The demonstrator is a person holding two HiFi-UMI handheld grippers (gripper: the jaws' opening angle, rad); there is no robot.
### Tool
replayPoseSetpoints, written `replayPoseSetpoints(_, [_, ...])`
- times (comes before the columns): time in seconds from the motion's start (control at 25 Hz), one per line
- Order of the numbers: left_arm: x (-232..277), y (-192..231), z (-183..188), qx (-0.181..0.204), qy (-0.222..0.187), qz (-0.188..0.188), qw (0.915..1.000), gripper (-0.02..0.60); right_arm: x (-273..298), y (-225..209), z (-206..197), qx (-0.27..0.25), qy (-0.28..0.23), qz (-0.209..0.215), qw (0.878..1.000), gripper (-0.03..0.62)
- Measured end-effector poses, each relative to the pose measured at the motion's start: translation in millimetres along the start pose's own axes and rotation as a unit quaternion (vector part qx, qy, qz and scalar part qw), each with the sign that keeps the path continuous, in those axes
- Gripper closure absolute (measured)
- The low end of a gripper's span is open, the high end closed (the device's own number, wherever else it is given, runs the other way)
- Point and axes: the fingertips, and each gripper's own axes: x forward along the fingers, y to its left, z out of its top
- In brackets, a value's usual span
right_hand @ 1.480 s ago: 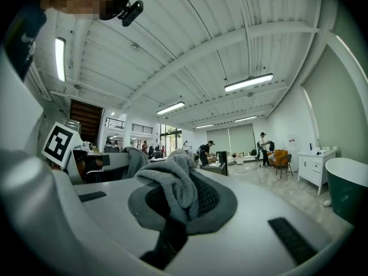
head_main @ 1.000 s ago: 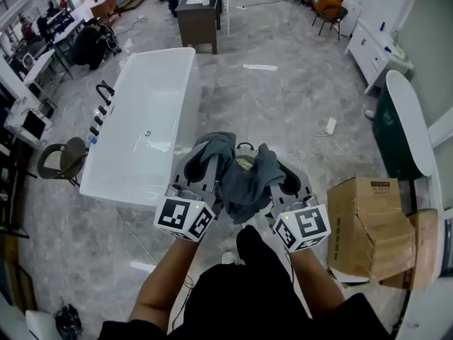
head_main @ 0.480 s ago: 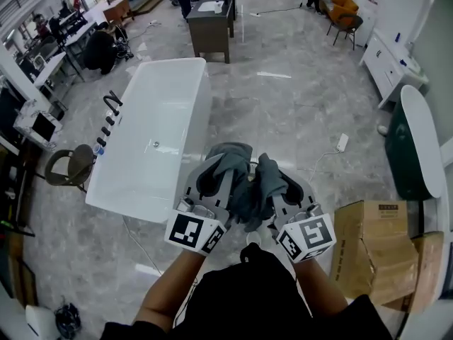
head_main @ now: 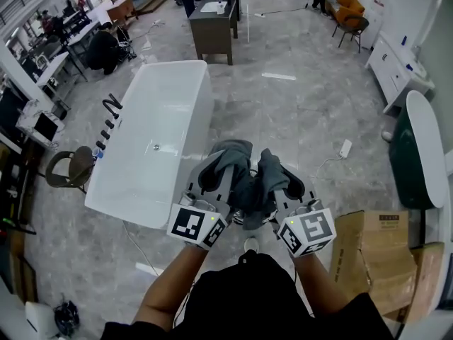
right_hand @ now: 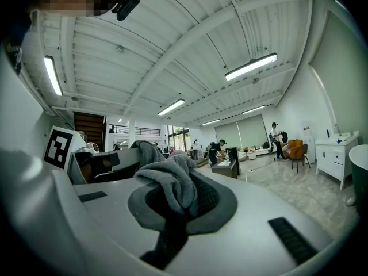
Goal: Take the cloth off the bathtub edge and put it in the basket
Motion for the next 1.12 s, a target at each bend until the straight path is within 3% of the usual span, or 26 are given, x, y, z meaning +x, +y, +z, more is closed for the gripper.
replayPoseSetpoints(0.44, [31.5, 7.2, -3.2, 0.006, -0.011, 0.018, 0.9997, 0.551, 26.1, -25.0, 16.1, -0.007, -0.02, 0.027, 0.999, 0.556])
replayPoseSetpoints(0.64, [45.7, 6.8, -15.4, 0.004, -0.007, 0.021, 0.9997, 0.551, 32.1, -40.9, 10.7, 0.001, -0.011, 0.02, 1.0, 0.556])
replayPoseSetpoints(1.12, [69.8, 24.3, -68.6, -0.007, 0.04, 0.044, 0.9982, 0.551, 59.2, -67.6, -37.0, -0.007, 0.033, 0.024, 0.999, 0.556])
